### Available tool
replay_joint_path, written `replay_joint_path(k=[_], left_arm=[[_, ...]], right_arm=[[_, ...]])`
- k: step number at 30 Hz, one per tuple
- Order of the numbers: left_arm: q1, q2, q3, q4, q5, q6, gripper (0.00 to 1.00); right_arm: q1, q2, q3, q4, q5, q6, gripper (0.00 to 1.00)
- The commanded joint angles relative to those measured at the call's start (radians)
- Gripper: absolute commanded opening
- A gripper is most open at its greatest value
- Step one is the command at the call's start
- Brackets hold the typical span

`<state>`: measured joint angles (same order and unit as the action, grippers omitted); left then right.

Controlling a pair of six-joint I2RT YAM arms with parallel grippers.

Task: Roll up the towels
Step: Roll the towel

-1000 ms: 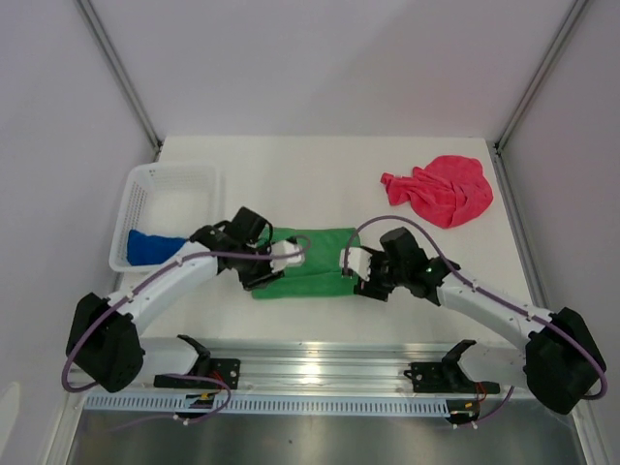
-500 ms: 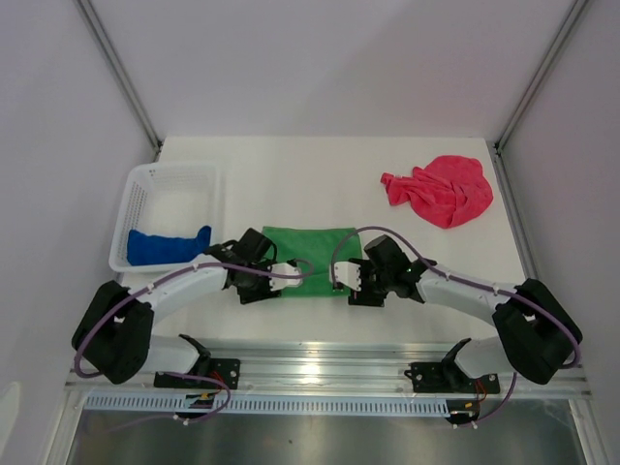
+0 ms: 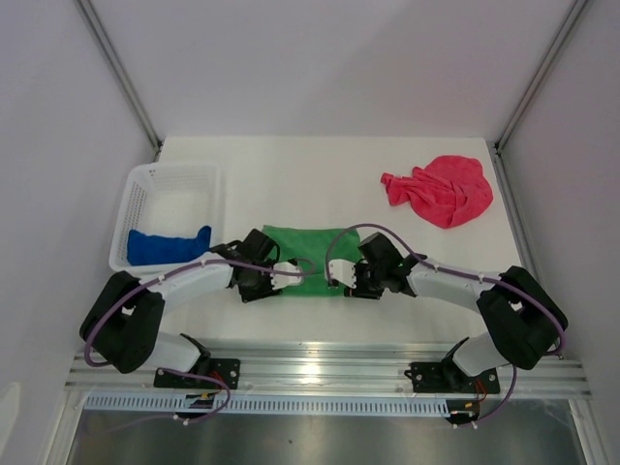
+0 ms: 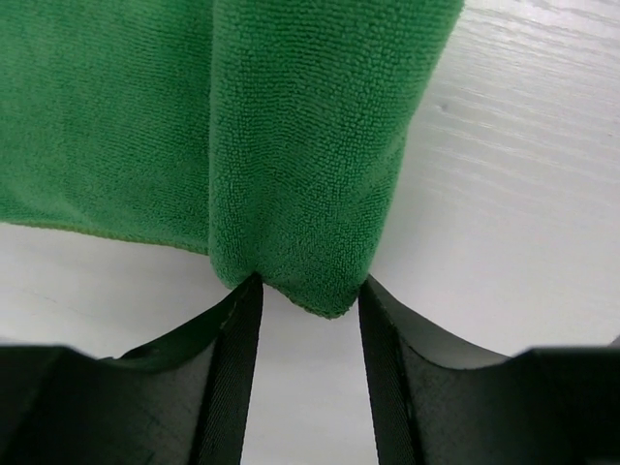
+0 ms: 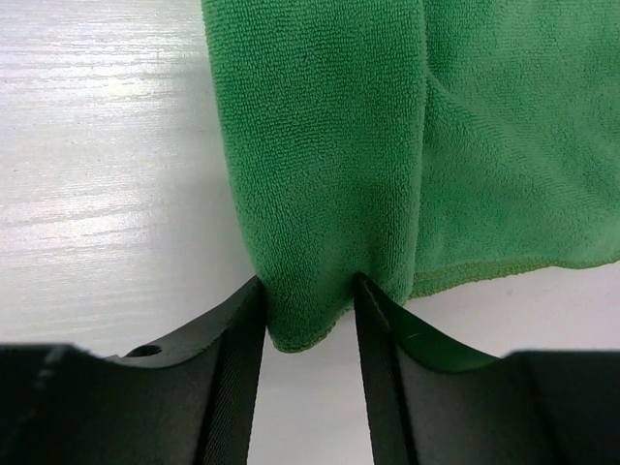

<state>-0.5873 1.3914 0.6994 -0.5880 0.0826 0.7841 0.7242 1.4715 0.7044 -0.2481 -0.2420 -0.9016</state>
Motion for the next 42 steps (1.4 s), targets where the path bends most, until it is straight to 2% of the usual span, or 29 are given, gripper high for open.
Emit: replay_joint_path(k=[1,5,8,9,12,15,23,31,37,40,41,42], left_arm=[[0.0,-0.015,-0.008,0.059,-0.049,-0.043,0.48],[0.023,-0.129,0.034,-0.019,0.029,-0.043,0.51],[0.035,-0.183,0.12,-0.178,0.133,-0.04,0.52],[0.035,-0.192,0.133,-0.275,0.207,-0.033,0.52],[0.032,-0.193,0.167,-0.384,0.302,0.032,0.52],[0.027,-0.177,0.095,-0.322,0.266,0.047,0.52],[0.029,-0.045,0.083,-0.178,0.122,0.053,0.51],[0.027,0.032,0.002,-0.039,0.098,0.053,0.52],[0.027,0.057,0.023,0.002,0.076,0.003,0.51],[0.027,0.084,0.048,-0.019,0.063,-0.016,0.41],[0.027,0.092,0.057,-0.022,0.06,-0.019,0.27],[0.029,0.096,0.06,-0.024,0.056,-0.022,0.19]], right_arm=[[-0.005,0.019,0.01,-0.046,0.015,0.004,0.45],[-0.005,0.019,0.014,-0.049,0.018,0.013,0.47],[-0.005,0.024,0.014,-0.059,0.026,0.018,0.48],[-0.005,0.026,0.015,-0.062,0.027,0.018,0.48],[-0.005,0.033,0.018,-0.066,0.033,0.02,0.48],[-0.005,0.041,0.023,-0.071,0.033,0.018,0.48],[-0.006,0.046,0.03,-0.08,0.029,0.023,0.48],[-0.006,0.049,0.035,-0.086,0.015,0.023,0.48],[-0.006,0.059,0.04,-0.094,0.012,0.021,0.46],[-0.006,0.064,0.041,-0.102,0.003,0.018,0.44],[-0.005,0.069,0.043,-0.108,0.001,0.018,0.38],[-0.006,0.07,0.044,-0.111,0.0,0.018,0.36]])
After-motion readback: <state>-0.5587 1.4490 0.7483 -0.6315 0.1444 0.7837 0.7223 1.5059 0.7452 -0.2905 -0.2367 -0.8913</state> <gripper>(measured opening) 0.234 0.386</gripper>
